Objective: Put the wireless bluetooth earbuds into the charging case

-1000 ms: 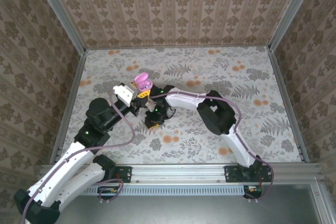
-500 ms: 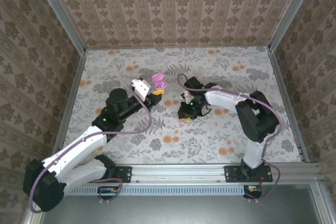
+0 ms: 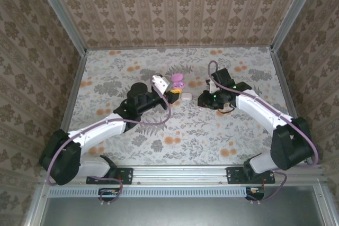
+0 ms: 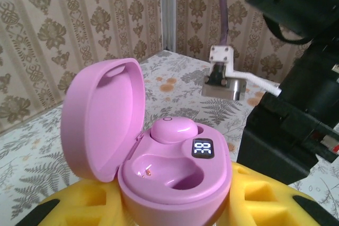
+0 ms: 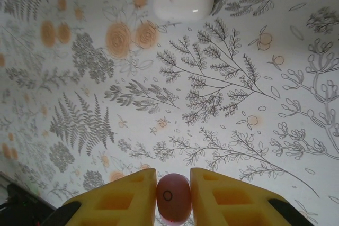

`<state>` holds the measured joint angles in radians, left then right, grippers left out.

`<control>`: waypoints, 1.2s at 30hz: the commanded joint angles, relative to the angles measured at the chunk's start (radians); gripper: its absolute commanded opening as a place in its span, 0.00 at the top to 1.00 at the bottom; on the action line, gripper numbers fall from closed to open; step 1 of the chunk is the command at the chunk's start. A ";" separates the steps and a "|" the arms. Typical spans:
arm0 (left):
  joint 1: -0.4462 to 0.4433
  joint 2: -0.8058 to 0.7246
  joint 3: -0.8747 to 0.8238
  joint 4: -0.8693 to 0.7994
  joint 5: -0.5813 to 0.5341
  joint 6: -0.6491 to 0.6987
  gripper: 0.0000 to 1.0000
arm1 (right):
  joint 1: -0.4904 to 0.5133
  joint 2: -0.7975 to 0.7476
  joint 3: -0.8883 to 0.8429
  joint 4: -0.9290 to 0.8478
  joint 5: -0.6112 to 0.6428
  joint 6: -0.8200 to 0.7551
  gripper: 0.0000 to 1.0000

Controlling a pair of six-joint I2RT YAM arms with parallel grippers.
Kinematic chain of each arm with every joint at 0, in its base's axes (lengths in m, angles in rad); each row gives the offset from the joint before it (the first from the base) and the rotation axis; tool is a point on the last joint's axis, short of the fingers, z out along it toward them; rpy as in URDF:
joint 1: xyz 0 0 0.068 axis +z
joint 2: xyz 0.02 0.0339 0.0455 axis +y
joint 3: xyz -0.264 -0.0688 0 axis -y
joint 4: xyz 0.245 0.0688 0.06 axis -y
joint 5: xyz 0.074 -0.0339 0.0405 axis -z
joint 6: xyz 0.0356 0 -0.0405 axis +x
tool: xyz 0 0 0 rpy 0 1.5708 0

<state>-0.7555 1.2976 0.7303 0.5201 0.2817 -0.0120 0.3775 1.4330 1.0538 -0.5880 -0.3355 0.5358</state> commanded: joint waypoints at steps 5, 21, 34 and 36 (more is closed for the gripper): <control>-0.027 0.052 0.048 0.071 0.039 -0.033 0.70 | -0.006 -0.095 0.054 -0.075 0.044 0.016 0.74; -0.057 0.121 0.046 0.074 0.051 -0.046 0.70 | -0.008 -0.158 0.202 -0.113 0.023 0.014 0.74; -0.056 0.024 0.000 0.025 -0.052 0.003 0.70 | -0.026 -0.067 0.129 -0.139 0.114 -0.028 0.72; -0.050 -0.010 -0.012 -0.001 -0.071 0.018 0.70 | -0.036 0.002 0.116 -0.157 0.148 -0.045 0.72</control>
<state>-0.8108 1.3544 0.7334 0.5404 0.2562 -0.0288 0.3565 1.3560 1.2018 -0.6895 -0.2665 0.5228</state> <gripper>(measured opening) 0.352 0.280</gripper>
